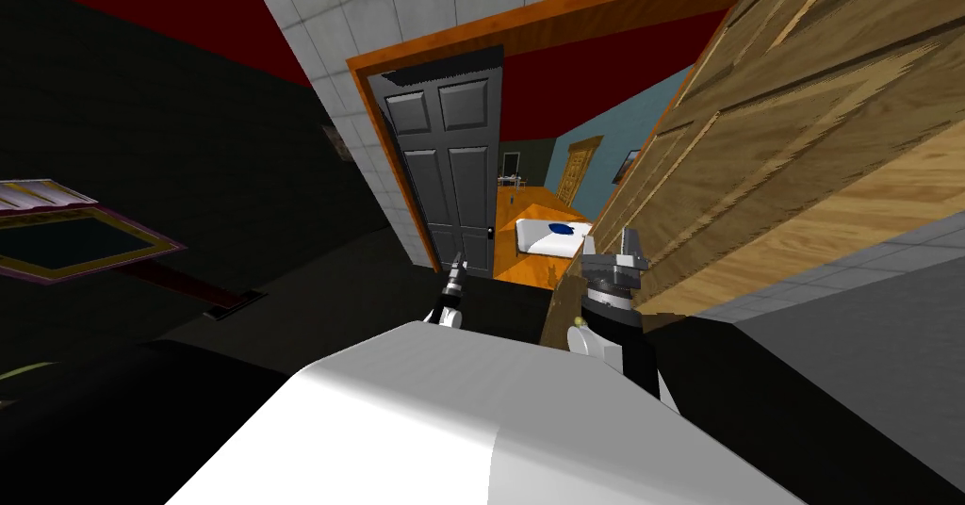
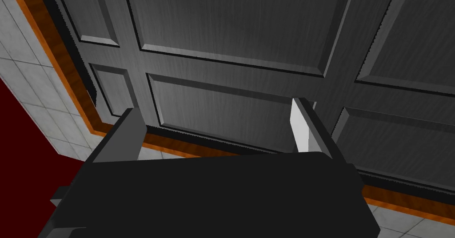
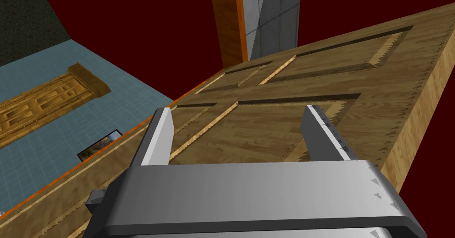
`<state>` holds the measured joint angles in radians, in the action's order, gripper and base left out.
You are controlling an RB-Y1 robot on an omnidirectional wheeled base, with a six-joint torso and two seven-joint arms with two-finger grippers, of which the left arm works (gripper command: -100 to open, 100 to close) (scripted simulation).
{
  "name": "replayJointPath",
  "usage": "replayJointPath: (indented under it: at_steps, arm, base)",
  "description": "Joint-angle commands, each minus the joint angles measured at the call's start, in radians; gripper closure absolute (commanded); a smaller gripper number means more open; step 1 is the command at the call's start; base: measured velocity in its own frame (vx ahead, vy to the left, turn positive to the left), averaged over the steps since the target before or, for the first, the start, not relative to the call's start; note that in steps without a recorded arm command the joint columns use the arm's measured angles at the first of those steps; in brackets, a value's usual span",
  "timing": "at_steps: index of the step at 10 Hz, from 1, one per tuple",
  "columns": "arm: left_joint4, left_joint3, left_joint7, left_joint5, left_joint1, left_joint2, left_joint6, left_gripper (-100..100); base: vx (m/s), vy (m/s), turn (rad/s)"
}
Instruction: Pull the door open
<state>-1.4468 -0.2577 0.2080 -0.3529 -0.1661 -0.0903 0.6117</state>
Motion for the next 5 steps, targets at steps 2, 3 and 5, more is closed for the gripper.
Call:
replayJointPath:
  at_steps: [2,3,5]
  arm:
    - [0.067,-0.022,0.012,-0.025,0.024,-0.001,0.023,-100]
    - [0.093,-0.030,0.017,-0.035,0.035,-0.001,0.031,-100]
    - [0.144,-0.046,0.026,-0.054,0.057,0.000,0.047,-100]
  base:
    - [0.098,0.026,-0.009]
    - [0.094,0.021,-0.013]
    - [0.103,0.019,-0.010]
